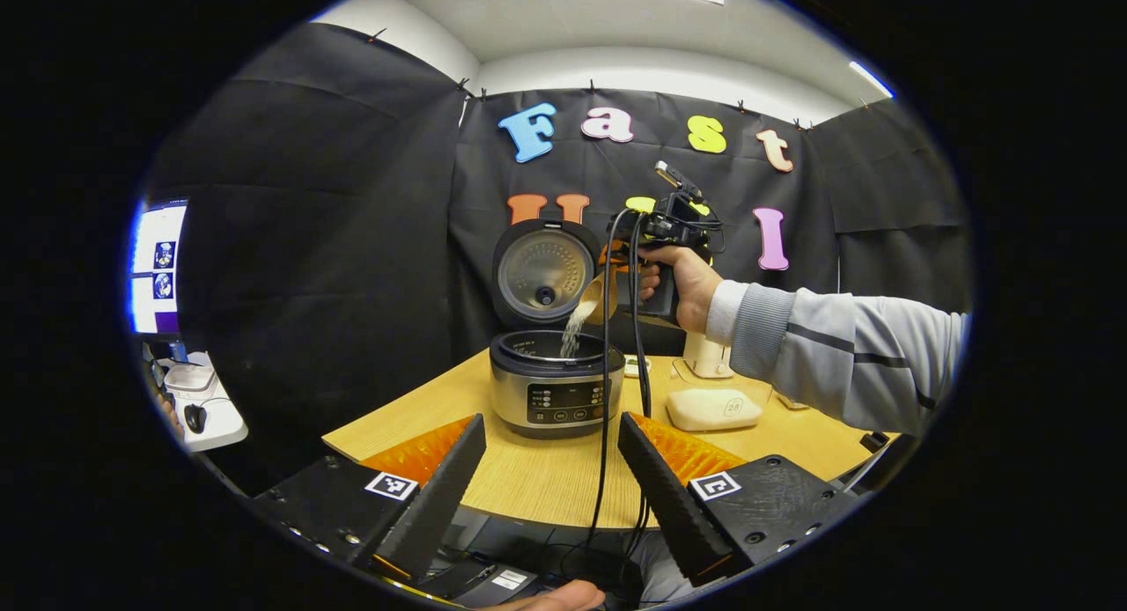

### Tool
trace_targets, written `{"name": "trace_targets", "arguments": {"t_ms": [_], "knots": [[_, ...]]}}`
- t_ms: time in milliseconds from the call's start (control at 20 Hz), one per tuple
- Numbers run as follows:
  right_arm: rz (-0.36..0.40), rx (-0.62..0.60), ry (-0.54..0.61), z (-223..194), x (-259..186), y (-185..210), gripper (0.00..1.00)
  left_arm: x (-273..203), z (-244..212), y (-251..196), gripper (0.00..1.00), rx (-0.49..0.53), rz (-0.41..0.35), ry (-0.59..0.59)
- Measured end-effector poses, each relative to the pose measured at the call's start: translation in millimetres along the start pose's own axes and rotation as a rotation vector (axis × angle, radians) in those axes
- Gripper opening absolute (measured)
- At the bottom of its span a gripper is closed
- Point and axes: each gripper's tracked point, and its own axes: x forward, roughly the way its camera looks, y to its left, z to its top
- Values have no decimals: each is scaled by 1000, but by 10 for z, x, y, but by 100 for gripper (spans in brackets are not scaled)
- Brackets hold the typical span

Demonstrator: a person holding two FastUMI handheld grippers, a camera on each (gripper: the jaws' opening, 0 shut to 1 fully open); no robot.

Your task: Close the left gripper, press the button to open the rice cooker; take a wooden spoon from the chopstick holder with the right hand, scoop a spoonful of rice and pour it into the rice cooker, then put the wooden spoon back into the chopstick holder.

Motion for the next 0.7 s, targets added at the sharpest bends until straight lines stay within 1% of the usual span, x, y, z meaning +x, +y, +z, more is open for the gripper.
{"name": "trace_targets", "arguments": {"t_ms": [200, 300, 500, 700], "knots": [[-1, -148, -4, -65, 4, 82, 11, 14, -1, -13, 97, -4, -4, 7], [13, -229, -18, -53, -41, 160, 11, 31, -29, -13, 97, 10, -7, 16], [49, -316, -11, -114, -70, 256, 11, 54, -49, -29, 97, 35, -8, 29], [70, -432, -46, -100, -148, 346, 11, 75, -46, -50, 97, 44, -16, 24]]}}
